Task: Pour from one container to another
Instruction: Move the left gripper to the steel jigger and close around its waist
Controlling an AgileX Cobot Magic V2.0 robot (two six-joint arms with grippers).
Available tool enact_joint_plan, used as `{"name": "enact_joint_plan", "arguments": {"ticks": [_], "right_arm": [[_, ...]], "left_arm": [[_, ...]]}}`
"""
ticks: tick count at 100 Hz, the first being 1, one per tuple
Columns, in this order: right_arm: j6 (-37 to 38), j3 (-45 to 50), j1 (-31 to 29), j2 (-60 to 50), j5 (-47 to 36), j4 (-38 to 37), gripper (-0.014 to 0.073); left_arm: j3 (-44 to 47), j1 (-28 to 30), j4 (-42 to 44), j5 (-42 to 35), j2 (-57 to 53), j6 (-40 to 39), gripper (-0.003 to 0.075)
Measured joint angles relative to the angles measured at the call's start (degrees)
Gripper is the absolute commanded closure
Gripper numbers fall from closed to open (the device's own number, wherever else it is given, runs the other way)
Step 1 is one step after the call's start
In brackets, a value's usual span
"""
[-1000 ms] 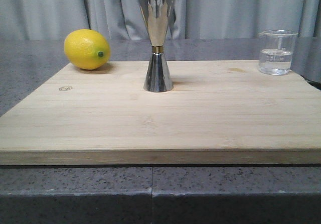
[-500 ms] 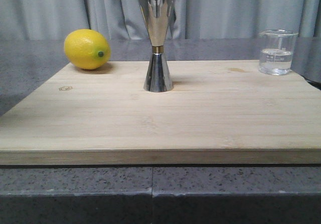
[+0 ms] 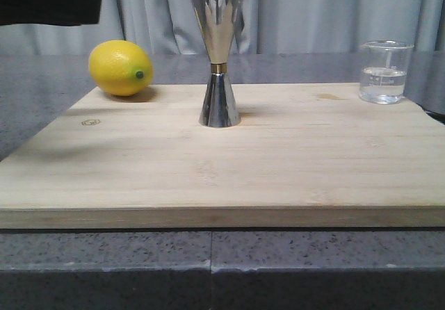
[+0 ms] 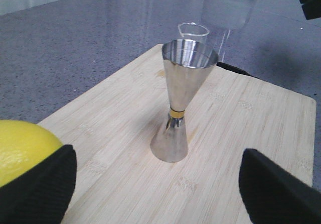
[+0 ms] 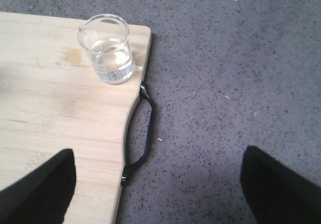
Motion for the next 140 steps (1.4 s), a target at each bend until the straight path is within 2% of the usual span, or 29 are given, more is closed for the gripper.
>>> {"name": "enact_joint_plan", "arguments": {"ticks": [18,33,103,140], "right_arm": [[-0.2,0.0,0.0,0.0,-1.8,0.1,-0.0024],[-0.3,0.0,0.0,0.0,-2.2,0.1,-0.0024],[-0.3,0.0,0.0,0.1,-2.3,0.2,-0.0024],[-0.4,0.0,0.0,0.1,-2.4,0.2,-0.0024]], "left_arm": [[0.0,-4.5,-7.2,1.6,5.9,8.6,0.0111],[-1.0,-7.4,-8.6,4.3,10.4,12.5,0.0111],[-15.3,-15.3,-9.3,5.9,26.4,13.1,0.0111],[-16.6,-17.0,-9.3,5.9,28.8,13.2,0.0111]]}}
